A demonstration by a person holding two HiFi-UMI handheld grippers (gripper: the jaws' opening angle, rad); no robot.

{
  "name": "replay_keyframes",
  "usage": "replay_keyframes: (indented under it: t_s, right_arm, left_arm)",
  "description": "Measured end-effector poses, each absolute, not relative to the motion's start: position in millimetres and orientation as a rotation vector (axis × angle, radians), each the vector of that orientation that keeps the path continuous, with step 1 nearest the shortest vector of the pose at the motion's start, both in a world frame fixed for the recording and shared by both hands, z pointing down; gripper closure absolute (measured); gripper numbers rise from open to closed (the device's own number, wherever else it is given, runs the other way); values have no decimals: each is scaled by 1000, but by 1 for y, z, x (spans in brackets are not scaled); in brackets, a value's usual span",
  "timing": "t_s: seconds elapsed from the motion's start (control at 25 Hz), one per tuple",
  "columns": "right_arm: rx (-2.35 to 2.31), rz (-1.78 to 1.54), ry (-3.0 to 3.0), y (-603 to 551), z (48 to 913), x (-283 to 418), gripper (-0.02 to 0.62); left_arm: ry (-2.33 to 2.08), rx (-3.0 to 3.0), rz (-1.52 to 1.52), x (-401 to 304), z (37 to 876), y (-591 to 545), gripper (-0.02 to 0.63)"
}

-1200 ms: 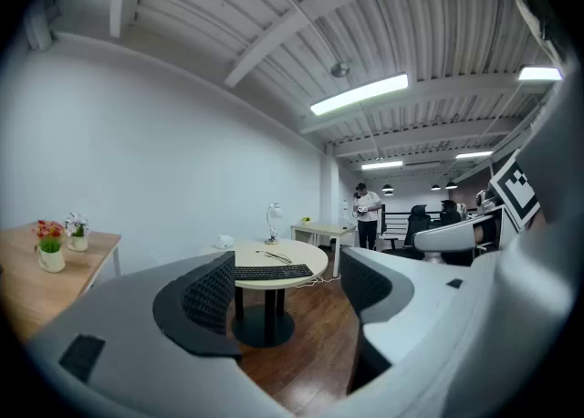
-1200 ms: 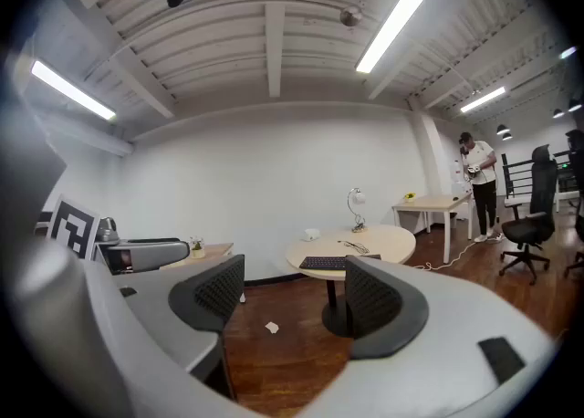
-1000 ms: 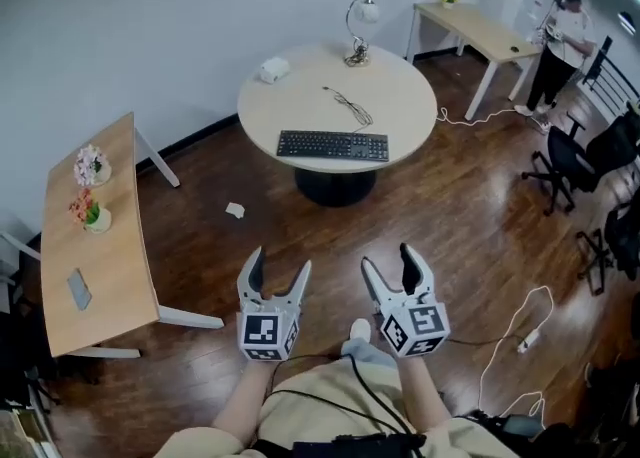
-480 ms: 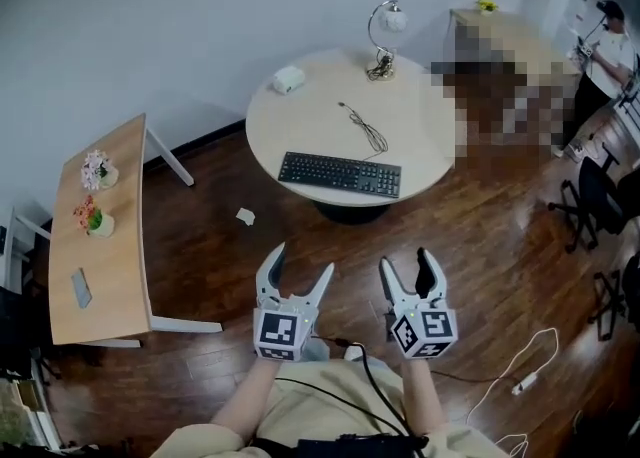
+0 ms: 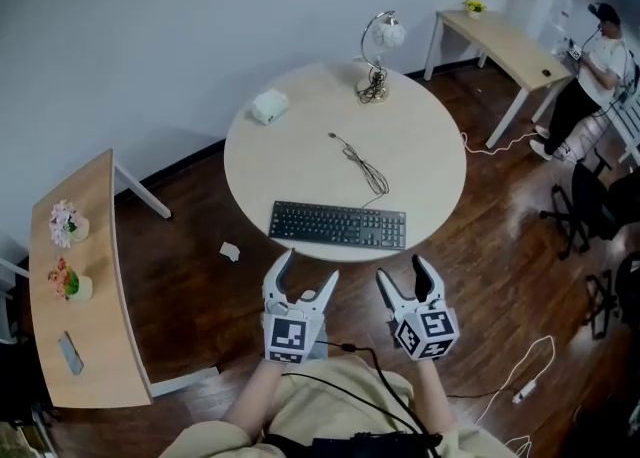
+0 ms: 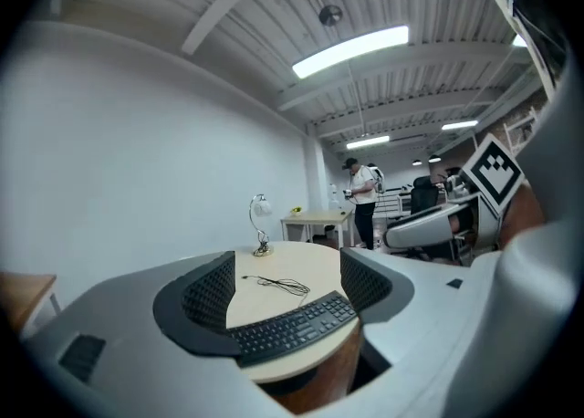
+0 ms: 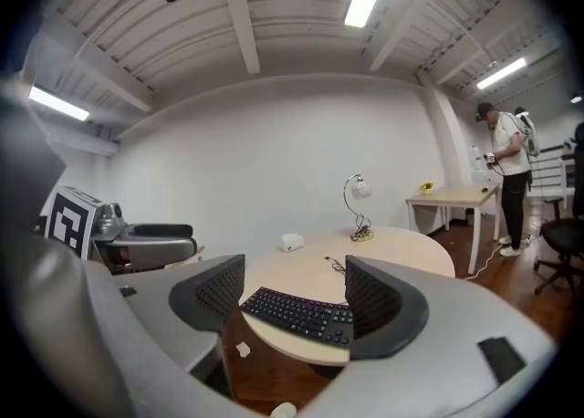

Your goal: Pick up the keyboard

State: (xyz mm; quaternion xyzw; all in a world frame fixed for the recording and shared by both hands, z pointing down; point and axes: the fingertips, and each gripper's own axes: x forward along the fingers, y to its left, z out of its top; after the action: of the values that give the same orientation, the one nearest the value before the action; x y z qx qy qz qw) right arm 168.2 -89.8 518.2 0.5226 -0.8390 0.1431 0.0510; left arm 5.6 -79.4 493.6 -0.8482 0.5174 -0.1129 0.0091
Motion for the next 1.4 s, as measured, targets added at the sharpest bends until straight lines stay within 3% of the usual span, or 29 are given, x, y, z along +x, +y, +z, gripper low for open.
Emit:
replay_keyframes:
  t_s: [0.44, 1.08, 1.4]
  right_arm:
    - [1335, 330, -2440, -239, 547, 59, 244]
    - [1254, 1042, -2082, -272, 757, 234, 244]
    - [1091, 1274, -2032, -272, 812, 243, 244]
  left_arm:
    - [1588, -2901, -437, -76, 556, -224, 258]
    - [1610, -3318, -1465, -137, 770, -270, 232]
    - [1769, -3294, -1630, -141, 808, -286, 221]
